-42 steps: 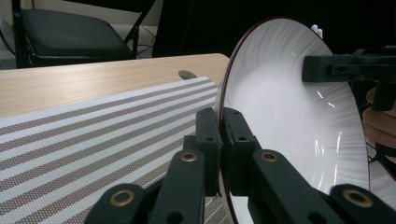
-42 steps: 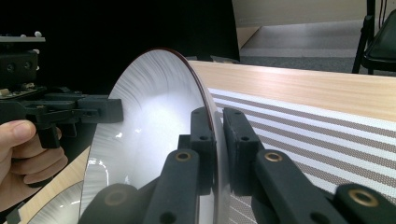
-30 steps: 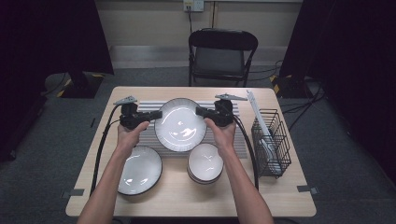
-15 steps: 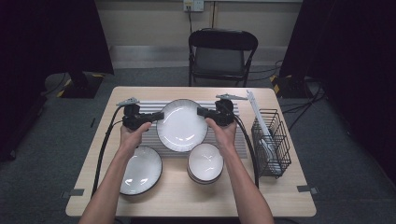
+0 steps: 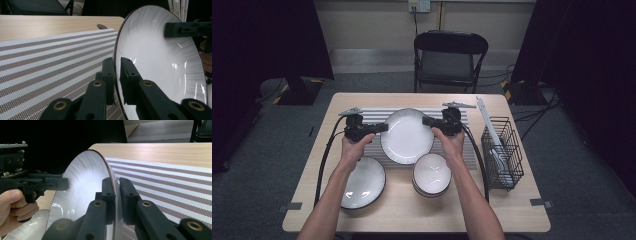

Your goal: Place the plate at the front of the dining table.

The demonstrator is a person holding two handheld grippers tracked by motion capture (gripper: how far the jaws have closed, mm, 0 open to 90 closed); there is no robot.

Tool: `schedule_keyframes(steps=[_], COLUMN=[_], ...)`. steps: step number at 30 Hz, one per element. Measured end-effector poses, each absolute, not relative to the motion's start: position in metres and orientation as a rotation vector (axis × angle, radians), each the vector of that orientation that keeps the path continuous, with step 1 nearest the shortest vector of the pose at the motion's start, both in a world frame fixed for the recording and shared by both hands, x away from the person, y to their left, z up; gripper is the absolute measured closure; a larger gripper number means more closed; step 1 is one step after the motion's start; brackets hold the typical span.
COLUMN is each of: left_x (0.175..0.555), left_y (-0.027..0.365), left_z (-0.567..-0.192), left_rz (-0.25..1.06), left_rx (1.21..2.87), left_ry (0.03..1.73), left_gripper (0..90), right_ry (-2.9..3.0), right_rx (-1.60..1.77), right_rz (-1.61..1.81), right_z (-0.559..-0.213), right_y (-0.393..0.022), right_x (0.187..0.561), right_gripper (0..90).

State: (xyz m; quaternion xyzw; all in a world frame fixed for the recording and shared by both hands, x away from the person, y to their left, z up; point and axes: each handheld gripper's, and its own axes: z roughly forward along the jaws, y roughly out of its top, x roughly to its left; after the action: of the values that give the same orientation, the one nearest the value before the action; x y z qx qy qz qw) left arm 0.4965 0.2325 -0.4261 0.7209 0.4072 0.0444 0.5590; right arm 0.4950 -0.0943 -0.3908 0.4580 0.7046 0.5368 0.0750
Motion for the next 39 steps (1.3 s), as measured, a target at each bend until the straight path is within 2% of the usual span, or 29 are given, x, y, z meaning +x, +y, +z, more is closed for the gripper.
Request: schedule_keyframes(steps=[2, 5, 13, 24, 31, 39], left_x=[0.496, 0.495, 0.491, 0.487, 0.475, 0.461], left_y=[0.231, 0.23, 0.236, 0.24, 0.246, 0.257], left_z=[-0.425, -0.424, -0.428, -0.43, -0.428, -0.43], left_rz=[0.101, 0.102, 0.122, 0.145, 0.169, 0.21], left_rx=[1.699, 1.702, 1.709, 1.743, 1.756, 1.785], left_ry=[0.959, 0.961, 0.989, 1.001, 0.994, 0.998], left_gripper=[76.2, 73.2, 57.6, 48.3, 38.3, 33.7], right_ry=[2.113, 2.109, 2.102, 2.093, 2.072, 2.06], right_rx=[1.372, 1.377, 1.391, 1.413, 1.427, 1.459], right_rz=[1.611, 1.61, 1.619, 1.603, 1.602, 1.603], right_z=[-0.391, -0.391, -0.392, -0.394, -0.391, -0.396], right_y=[-0.094, -0.095, -0.098, -0.1, -0.106, -0.108], right_x=[0.495, 0.495, 0.497, 0.502, 0.506, 0.511], right_gripper=[83.1, 83.0, 82.9, 82.7, 82.5, 82.2])
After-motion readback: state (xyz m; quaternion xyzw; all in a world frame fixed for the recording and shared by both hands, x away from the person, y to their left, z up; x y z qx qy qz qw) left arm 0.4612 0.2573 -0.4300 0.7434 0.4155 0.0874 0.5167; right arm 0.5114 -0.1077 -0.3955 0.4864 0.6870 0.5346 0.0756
